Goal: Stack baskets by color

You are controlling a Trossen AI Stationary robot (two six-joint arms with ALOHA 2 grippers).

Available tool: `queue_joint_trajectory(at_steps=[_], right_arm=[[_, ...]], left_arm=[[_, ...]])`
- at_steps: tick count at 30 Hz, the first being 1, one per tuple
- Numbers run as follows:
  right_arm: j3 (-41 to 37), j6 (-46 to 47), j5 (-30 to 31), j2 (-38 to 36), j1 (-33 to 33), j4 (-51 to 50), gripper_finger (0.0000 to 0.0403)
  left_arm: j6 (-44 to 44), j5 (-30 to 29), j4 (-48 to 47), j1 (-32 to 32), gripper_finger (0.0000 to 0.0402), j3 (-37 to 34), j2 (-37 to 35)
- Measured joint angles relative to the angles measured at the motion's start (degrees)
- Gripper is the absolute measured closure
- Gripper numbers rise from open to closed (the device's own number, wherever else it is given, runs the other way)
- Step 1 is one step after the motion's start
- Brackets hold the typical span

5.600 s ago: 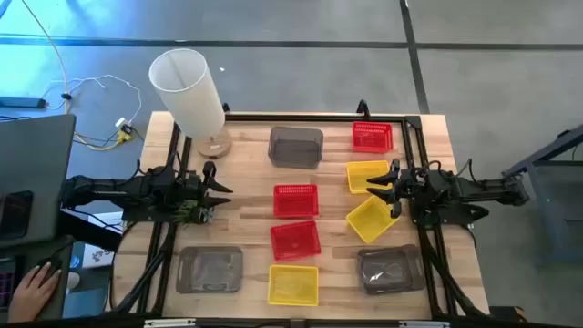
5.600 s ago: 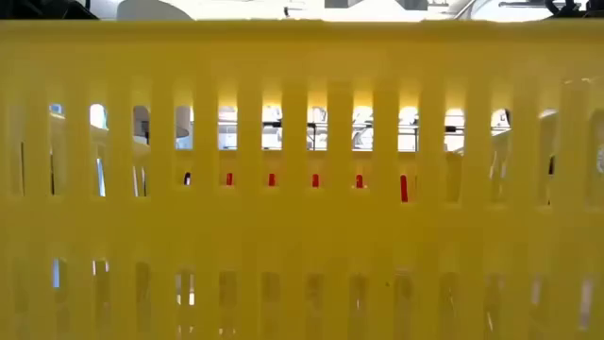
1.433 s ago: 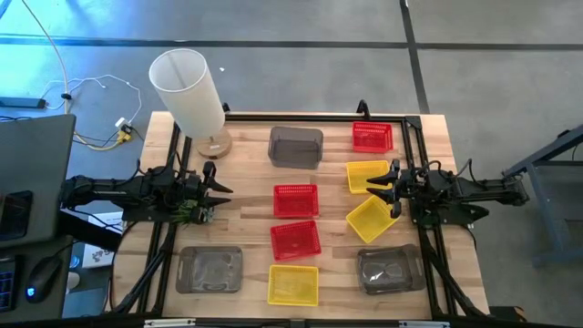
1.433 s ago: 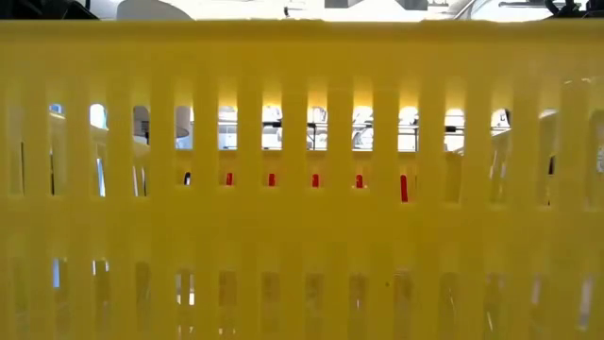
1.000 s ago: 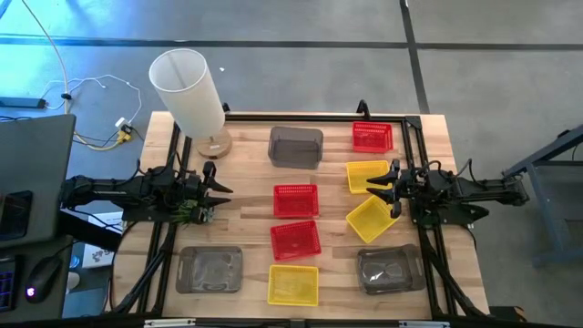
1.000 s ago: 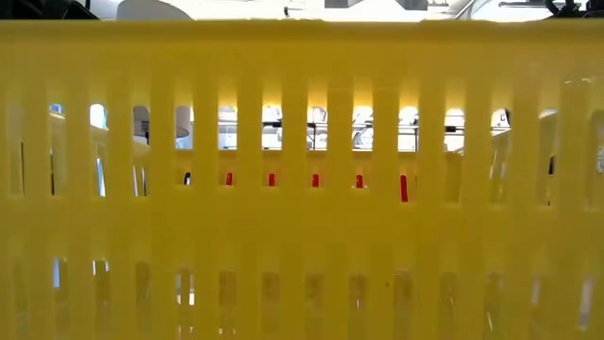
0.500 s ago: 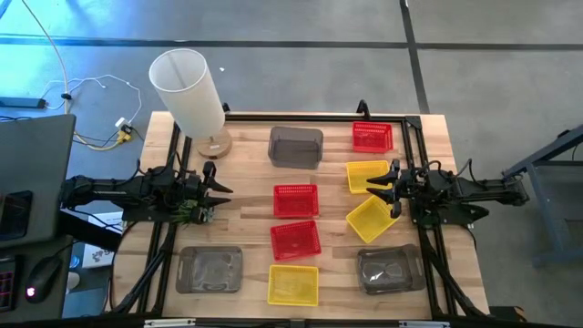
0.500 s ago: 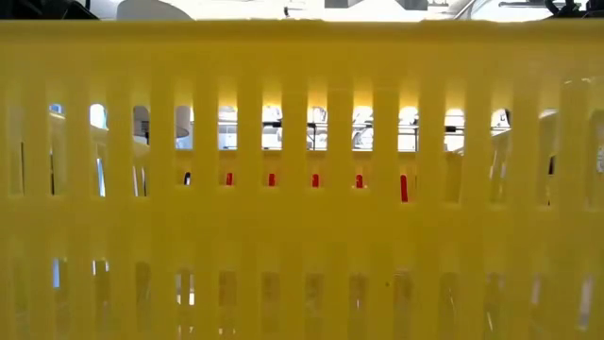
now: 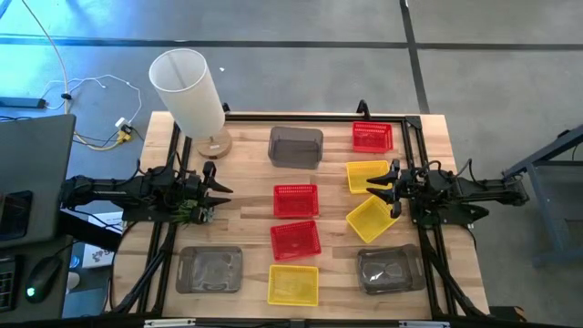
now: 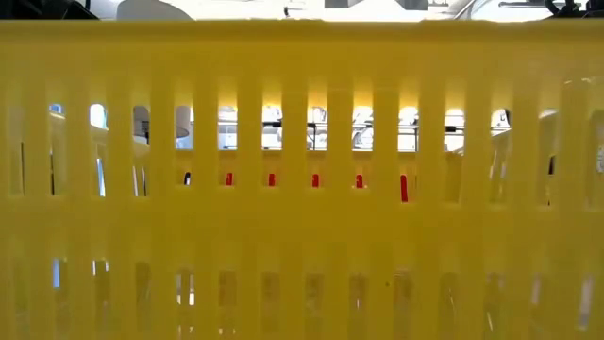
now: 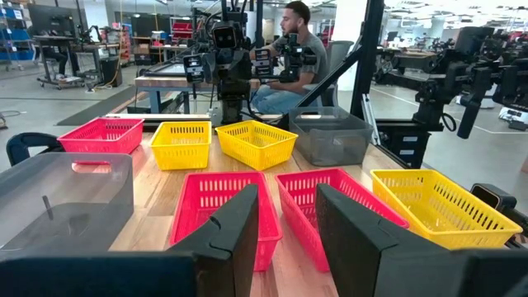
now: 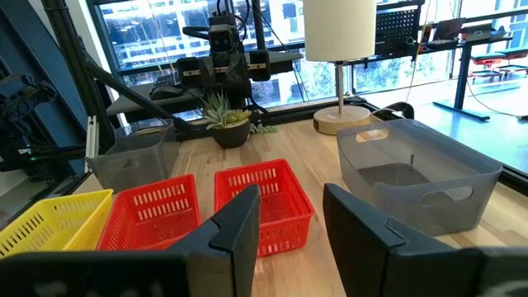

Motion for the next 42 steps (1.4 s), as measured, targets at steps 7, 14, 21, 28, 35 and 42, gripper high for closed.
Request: queue_joint_trajectory(at_steps=[7, 14, 21, 28, 35, 42], right_arm=[[-0.01, 0.00, 0.00, 0.00, 0.01, 0.00, 0.0277], [-0.01, -0.02, -0.01, 0.00, 0.01, -0.02, 0.0277], [0.00, -0.01, -0.01, 0.00, 0.00, -0.01, 0.0277], [-0.01, -0.01, -0.01, 0.00, 0.02, 0.00, 0.0277], [0.00, 0.00, -0.02, 0.00, 0.01, -0.02, 0.0277], [0.00, -0.02, 0.00, 0.00, 0.01, 0.00, 0.0277]], left_arm=[[0.01, 0.00, 0.00, 0.00, 0.0291, 0.00, 0.00], [0.01, 0.00, -0.02, -0.01, 0.0291, 0.00, 0.01], [0.02, 0.00, -0.01, -0.01, 0.0291, 0.00, 0.00], [0.02, 0.00, 0.00, -0.01, 0.0291, 0.00, 0.01], [0.00, 0.00, 0.00, 0.00, 0.0291, 0.00, 0.01], [-1.10, 0.00, 0.02, 0.00, 0.0291, 0.00, 0.00]])
